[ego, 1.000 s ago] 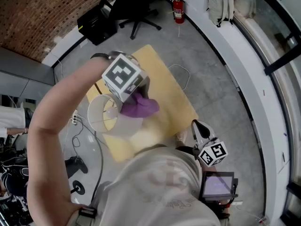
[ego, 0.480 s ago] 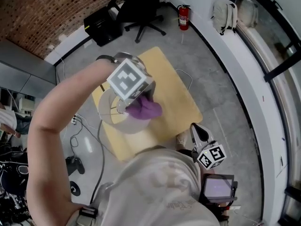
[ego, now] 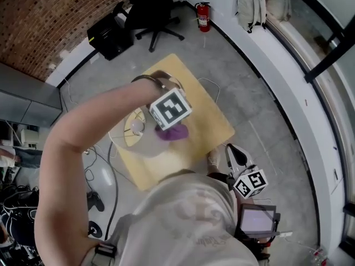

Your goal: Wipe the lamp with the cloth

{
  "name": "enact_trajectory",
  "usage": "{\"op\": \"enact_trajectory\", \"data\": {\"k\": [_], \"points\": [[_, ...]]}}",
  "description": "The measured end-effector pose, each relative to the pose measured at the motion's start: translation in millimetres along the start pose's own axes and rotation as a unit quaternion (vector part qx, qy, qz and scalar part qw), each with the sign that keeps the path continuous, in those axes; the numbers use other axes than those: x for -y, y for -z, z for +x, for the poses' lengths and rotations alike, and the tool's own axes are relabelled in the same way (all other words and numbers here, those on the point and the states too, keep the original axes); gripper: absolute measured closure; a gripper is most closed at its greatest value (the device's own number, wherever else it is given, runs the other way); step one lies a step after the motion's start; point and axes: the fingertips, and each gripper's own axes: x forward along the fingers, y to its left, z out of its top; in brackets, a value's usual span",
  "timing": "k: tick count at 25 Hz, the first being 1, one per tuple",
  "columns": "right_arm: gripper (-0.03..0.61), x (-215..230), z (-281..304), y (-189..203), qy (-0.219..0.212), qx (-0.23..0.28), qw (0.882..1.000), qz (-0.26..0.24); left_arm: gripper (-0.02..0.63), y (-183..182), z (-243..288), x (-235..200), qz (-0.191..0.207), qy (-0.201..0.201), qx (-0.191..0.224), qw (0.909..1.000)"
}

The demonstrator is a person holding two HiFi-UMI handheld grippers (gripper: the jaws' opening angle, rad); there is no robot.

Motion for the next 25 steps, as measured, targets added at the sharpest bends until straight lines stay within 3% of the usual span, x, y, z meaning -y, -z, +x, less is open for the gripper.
{"op": "enact_trajectory", "data": {"k": [6,8,11,13,17,21,25], "points": [[0.565,7,-13,6,0.015,0.011,1.0,0.008,0.514,-19,31,-16,0.034,-0.004,-0.017,0.9993],[0.565,9,-17,8,0.017,0.017,1.0,0.008,0.514,-19,28,-23,0.013,-0.023,-0.018,0.9995],[0.565,5,-22,2,0.013,0.016,1.0,0.0,0.514,-28,-5,-34,-0.038,-0.089,0.029,0.9949],[0.565,0,-23,-1,0.009,0.015,1.0,-0.007,0.514,-34,-37,-37,-0.074,-0.149,0.057,0.9844],[0.565,-15,-22,-4,-0.004,0.018,1.0,-0.02,0.514,-28,-81,-24,-0.139,-0.25,0.055,0.9567],[0.565,-40,-23,4,-0.014,0.018,0.999,-0.027,0.514,-24,-101,7,-0.196,-0.309,0.036,0.93],[0.565,-64,-29,14,-0.022,0.008,0.999,-0.037,0.514,-36,-125,35,-0.22,-0.359,0.026,0.9065]]}}
